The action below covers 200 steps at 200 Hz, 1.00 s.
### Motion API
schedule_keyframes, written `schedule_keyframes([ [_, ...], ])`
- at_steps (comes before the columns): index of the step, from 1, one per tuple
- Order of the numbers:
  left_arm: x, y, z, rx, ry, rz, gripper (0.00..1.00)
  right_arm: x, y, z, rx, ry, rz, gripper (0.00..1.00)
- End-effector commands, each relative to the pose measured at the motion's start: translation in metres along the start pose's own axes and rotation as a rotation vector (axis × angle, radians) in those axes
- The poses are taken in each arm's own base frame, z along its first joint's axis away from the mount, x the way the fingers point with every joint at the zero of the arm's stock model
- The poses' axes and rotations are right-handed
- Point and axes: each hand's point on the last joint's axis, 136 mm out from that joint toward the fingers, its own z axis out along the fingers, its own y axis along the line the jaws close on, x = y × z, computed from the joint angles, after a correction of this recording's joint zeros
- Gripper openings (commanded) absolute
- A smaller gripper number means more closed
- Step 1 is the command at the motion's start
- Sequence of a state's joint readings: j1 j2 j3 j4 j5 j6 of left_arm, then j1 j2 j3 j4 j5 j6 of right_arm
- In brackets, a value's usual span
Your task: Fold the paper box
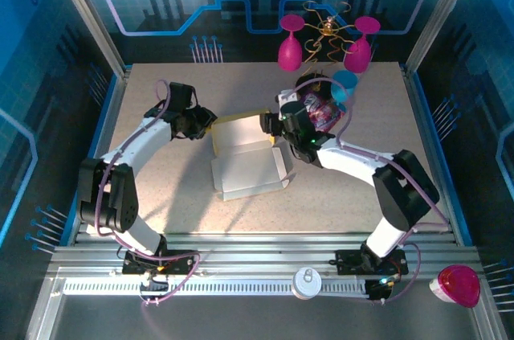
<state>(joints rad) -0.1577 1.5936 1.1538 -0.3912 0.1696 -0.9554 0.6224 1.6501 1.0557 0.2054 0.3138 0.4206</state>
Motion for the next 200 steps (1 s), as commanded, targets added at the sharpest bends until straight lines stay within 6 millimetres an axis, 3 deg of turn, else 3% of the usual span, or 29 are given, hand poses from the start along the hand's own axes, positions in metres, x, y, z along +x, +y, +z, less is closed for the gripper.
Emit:
schedule_keyframes([
  [1, 0.008, 0.005, -0.007, -0.022, -0.003, 0.046, 0.30, -0.016, -0.003, -0.012, -0.041, 0.094, 0.273, 0.69],
  [34, 0.010, 0.004, -0.007, -0.019, -0.016, 0.065, 0.30, -0.008, -0.014, -0.006, -0.032, 0.334, 0.640, 0.63],
  [63, 0.012, 0.004, -0.008, -0.018, -0.025, 0.076, 0.29, 0.003, -0.013, -0.001, -0.072, 0.444, 0.877, 0.59],
  [89, 0.014, 0.004, -0.010, -0.015, -0.031, 0.082, 0.29, 0.009, -0.009, 0.004, -0.093, 0.511, 0.889, 0.59],
  [150, 0.015, 0.004, -0.011, -0.013, -0.037, 0.092, 0.29, 0.046, -0.012, 0.005, -0.056, 0.616, 0.898, 0.53],
  [200, 0.014, 0.003, -0.012, -0.014, -0.040, 0.095, 0.29, 0.028, -0.008, 0.003, -0.108, 0.566, 0.904, 0.55],
])
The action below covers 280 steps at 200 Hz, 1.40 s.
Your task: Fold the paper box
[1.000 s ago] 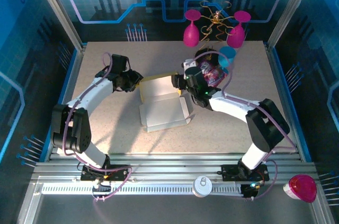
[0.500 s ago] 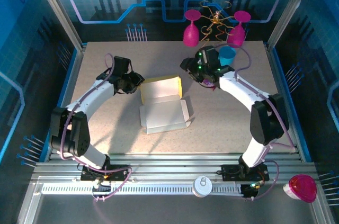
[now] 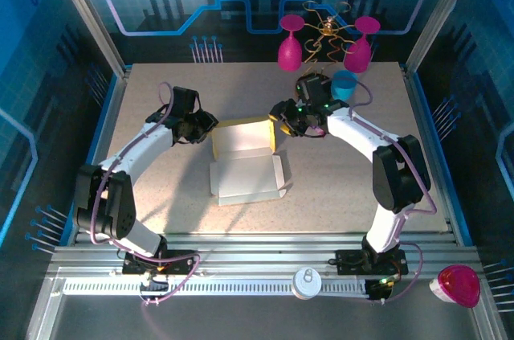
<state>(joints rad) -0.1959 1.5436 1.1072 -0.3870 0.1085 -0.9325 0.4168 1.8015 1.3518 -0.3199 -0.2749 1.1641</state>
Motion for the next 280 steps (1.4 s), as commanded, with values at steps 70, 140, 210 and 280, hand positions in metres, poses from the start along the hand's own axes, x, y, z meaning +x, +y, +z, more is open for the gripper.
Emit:
schedule_keyframes([
  [70, 0.003, -0.003, -0.007, 0.009, -0.012, 0.042, 0.28, 0.008, 0.006, -0.004, -0.096, 0.027, 0.045, 0.53],
  [140, 0.005, -0.001, -0.009, 0.017, -0.022, 0.048, 0.28, 0.015, -0.016, 0.006, -0.051, 0.049, 0.053, 0.33],
  [210, 0.016, 0.000, -0.023, 0.111, -0.085, 0.090, 0.29, 0.023, -0.026, -0.001, -0.047, 0.031, -0.026, 0.26],
  [280, 0.025, 0.008, -0.031, 0.105, -0.093, 0.101, 0.37, 0.029, -0.027, -0.004, -0.069, -0.007, -0.134, 0.25],
])
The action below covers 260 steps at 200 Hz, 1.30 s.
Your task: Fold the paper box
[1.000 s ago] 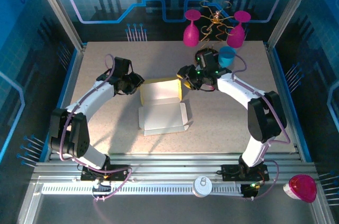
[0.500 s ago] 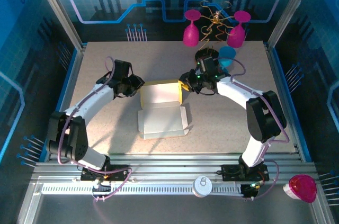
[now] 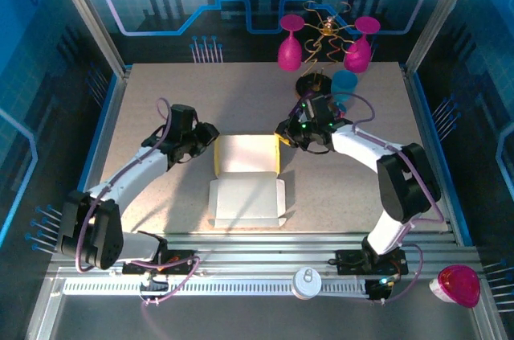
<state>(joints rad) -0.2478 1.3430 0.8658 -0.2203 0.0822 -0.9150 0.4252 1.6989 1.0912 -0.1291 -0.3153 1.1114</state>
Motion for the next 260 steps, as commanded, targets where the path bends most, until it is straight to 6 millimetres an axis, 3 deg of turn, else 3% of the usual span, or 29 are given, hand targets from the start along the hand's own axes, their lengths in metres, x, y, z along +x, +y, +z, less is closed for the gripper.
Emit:
schedule_keyframes([
  [1, -0.005, -0.004, -0.011, 0.000, -0.038, 0.026, 0.37, -0.001, 0.008, -0.004, -0.022, -0.034, -0.065, 0.25],
  [26, 0.001, 0.002, -0.028, -0.050, -0.013, 0.074, 0.43, -0.008, 0.015, -0.003, -0.026, -0.050, -0.088, 0.24],
  [65, 0.033, 0.052, -0.021, -0.222, 0.128, 0.221, 0.48, -0.009, 0.018, 0.001, -0.032, -0.040, -0.098, 0.23],
  [101, 0.044, 0.047, 0.008, -0.266, 0.198, 0.370, 0.50, -0.009, 0.018, 0.004, -0.031, -0.033, -0.093, 0.23],
  [155, 0.035, 0.063, 0.016, -0.406, 0.111, 0.467, 0.52, -0.008, 0.022, 0.003, -0.036, -0.033, -0.096, 0.23],
  [182, 0.036, 0.058, 0.029, -0.410, 0.118, 0.502, 0.44, -0.009, 0.023, 0.001, -0.035, -0.039, -0.102, 0.23],
  [213, 0.033, 0.053, 0.034, -0.421, 0.063, 0.521, 0.21, -0.015, 0.028, -0.006, -0.045, -0.056, -0.109, 0.24],
  [235, 0.025, 0.045, 0.029, -0.403, -0.029, 0.499, 0.05, -0.021, 0.038, -0.017, -0.068, -0.077, -0.112, 0.27],
  [260, 0.004, 0.030, 0.016, -0.333, -0.229, 0.460, 0.00, -0.028, 0.052, -0.033, -0.096, -0.110, -0.101, 0.31],
])
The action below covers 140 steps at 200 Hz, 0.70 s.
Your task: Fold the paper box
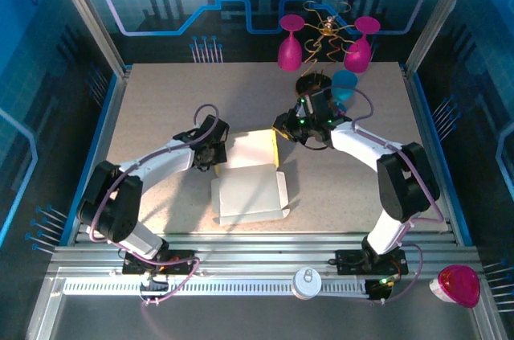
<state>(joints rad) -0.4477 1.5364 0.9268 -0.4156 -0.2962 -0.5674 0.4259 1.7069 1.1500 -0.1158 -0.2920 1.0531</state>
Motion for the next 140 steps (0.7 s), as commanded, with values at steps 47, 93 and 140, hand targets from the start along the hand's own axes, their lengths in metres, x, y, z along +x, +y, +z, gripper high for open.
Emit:
schedule_keyframes([
  [47, -0.068, 0.006, -0.038, 0.046, -0.526, -0.111, 0.00, -0.040, 0.051, -0.041, -0.156, -0.136, 0.065, 0.36],
  [93, -0.069, -0.005, -0.016, 0.018, -0.554, -0.023, 0.00, -0.050, 0.063, -0.021, -0.208, -0.116, 0.122, 0.42],
  [140, -0.070, -0.007, -0.008, -0.047, -0.545, 0.009, 0.00, -0.060, 0.067, -0.019, -0.145, -0.119, 0.051, 0.52],
])
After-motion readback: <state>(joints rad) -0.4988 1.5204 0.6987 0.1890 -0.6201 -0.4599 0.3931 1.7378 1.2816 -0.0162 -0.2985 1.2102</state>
